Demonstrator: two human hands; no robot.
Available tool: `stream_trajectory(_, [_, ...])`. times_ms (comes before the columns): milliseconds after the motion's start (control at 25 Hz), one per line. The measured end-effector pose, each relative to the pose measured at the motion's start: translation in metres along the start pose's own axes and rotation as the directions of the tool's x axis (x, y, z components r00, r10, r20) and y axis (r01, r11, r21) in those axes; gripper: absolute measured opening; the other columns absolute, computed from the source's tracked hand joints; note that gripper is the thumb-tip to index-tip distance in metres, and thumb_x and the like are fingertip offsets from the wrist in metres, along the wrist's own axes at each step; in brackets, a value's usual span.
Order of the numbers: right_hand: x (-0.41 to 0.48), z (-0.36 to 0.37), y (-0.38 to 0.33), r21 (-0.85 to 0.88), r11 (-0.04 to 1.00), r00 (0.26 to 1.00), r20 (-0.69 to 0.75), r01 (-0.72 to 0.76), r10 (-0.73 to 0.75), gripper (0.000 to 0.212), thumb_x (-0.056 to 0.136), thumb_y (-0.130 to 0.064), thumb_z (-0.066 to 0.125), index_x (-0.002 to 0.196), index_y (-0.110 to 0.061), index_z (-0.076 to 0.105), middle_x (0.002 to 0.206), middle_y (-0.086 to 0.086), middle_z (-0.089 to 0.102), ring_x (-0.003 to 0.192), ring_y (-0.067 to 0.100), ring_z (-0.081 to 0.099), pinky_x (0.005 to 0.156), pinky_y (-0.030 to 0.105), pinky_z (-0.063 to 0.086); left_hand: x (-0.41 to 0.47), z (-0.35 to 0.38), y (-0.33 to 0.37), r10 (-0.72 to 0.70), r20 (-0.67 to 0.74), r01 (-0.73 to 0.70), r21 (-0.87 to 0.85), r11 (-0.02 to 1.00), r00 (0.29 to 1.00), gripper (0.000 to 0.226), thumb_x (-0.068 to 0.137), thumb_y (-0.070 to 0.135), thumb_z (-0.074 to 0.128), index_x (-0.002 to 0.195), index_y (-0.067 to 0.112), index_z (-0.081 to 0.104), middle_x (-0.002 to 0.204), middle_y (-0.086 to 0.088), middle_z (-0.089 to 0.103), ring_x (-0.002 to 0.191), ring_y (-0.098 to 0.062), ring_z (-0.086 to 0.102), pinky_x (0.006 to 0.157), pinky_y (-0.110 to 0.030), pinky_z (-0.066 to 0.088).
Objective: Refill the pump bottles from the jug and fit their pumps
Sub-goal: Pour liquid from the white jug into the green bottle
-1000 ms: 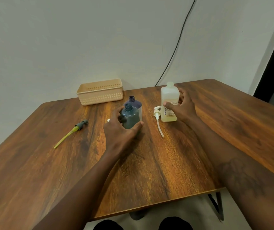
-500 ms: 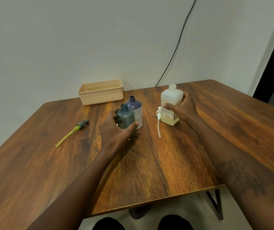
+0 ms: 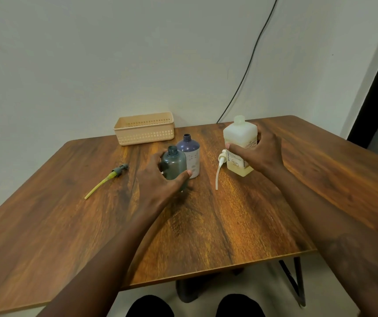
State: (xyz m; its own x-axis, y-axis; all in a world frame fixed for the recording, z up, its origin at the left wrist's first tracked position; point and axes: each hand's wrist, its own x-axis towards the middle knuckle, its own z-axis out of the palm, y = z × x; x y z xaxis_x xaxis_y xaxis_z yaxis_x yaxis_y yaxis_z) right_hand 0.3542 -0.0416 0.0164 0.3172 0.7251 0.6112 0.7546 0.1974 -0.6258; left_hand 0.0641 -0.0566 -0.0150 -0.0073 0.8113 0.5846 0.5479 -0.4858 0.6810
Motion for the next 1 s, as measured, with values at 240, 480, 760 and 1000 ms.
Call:
stream_trajectory(240, [-0.022, -0.006, -0.036, -0.173, 0.929, 0.944, 0.093, 0.328, -0.316, 0.084, 0.066, -0.057, 0.088, 0.134, -0.017, 0.058, 0.117, 0.008, 0.069, 0.091, 0.017, 0.062, 0.066, 0.017, 0.042, -0.011, -0.009, 0.011, 0.023, 0.008, -0.023, 0.009, 1.0, 1.0, 0.089, 0.069, 0.054, 0.089, 0.143, 0.021, 0.053, 0.131, 0.001, 0.067, 0.103, -0.005, 0.06, 0.078, -0.009, 0.048])
stream_trajectory(480, [-0.039, 0.004, -0.062, -0.227, 0.842, 0.868, 0.215, 0.49, -0.447, 0.084, 0.07, -0.06, 0.083, 0.137, -0.017, 0.056, 0.108, 0.007, 0.071, 0.086, 0.022, 0.068, 0.066, 0.02, 0.041, -0.025, -0.029, 0.018, 0.058, 0.018, -0.059, 0.077, 0.995, 0.998, 0.089, 0.074, 0.058, 0.085, 0.147, 0.022, 0.051, 0.127, 0.005, 0.065, 0.1, 0.0, 0.053, 0.07, 0.006, 0.038])
stream_trajectory(760, [-0.045, 0.011, -0.085, -0.24, 0.78, 0.816, 0.196, 0.577, -0.544, 0.077, 0.067, -0.053, 0.081, 0.13, -0.014, 0.06, 0.101, 0.011, 0.071, 0.079, 0.027, 0.066, 0.061, 0.031, 0.053, -0.032, -0.04, 0.01, 0.048, -0.006, -0.047, 0.058, 0.997, 0.999, 0.093, 0.071, 0.065, 0.084, 0.147, 0.023, 0.052, 0.129, 0.0, 0.068, 0.103, -0.004, 0.059, 0.081, -0.013, 0.05])
stream_trajectory(1000, [-0.047, 0.011, -0.095, -0.308, 0.722, 0.785, 0.216, 0.619, -0.581, 0.079, 0.065, -0.041, 0.085, 0.134, -0.015, 0.056, 0.109, 0.012, 0.071, 0.082, 0.032, 0.067, 0.062, 0.039, 0.057, -0.034, -0.041, 0.014, 0.05, -0.029, -0.047, 0.09, 0.995, 0.998, 0.091, 0.069, 0.067, 0.084, 0.145, 0.025, 0.054, 0.124, 0.002, 0.071, 0.098, -0.001, 0.058, 0.082, -0.02, 0.054])
